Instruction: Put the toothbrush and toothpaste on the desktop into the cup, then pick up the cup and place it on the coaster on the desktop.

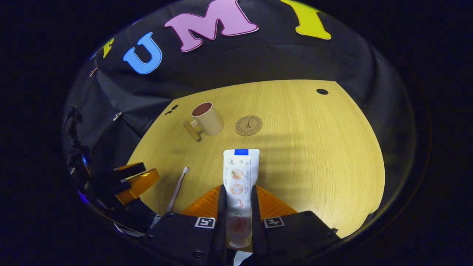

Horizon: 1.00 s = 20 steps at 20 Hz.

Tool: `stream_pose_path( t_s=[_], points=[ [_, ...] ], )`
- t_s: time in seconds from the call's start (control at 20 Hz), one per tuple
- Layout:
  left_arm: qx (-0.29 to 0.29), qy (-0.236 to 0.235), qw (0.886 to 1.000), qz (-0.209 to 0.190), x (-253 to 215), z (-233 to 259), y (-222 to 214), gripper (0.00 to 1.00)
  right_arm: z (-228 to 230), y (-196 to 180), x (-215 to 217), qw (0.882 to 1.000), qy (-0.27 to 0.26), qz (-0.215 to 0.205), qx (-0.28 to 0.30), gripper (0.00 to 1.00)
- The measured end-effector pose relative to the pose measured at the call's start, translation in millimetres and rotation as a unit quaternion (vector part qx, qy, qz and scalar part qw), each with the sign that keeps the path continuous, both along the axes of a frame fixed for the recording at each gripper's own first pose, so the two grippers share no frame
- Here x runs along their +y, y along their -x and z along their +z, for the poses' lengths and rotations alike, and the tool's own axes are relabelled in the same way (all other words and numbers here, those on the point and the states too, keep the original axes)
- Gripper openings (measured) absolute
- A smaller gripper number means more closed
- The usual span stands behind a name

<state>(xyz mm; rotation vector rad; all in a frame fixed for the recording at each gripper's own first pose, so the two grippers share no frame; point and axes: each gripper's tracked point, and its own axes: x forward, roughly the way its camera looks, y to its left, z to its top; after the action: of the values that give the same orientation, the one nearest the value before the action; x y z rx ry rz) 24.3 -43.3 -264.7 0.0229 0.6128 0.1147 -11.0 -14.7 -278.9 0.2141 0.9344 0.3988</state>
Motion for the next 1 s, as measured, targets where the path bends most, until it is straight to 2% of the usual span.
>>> stream_pose_path(
  t_s=[0.25,0.55,0.8,1.0],
  points=[
    [0.065,-0.009,0.998,0.011,1,-60,-2,0.81,2,-5,-19,1.0,0.0,0.011,0.005,0.32],
    [0.128,-0.007,0.992,0.011,2,-103,0,0.78,-1,-3,-35,1.0,-0.005,0.026,0.014,0.32],
    [0.135,0.009,0.991,-0.008,-7,-106,-2,0.61,-3,-5,-39,0.999,-0.008,0.031,0.019,0.32],
    [0.145,0.005,0.989,-0.005,-2,-106,-2,0.42,-2,-7,-38,0.999,-0.013,0.029,0.022,0.32]
  ],
)
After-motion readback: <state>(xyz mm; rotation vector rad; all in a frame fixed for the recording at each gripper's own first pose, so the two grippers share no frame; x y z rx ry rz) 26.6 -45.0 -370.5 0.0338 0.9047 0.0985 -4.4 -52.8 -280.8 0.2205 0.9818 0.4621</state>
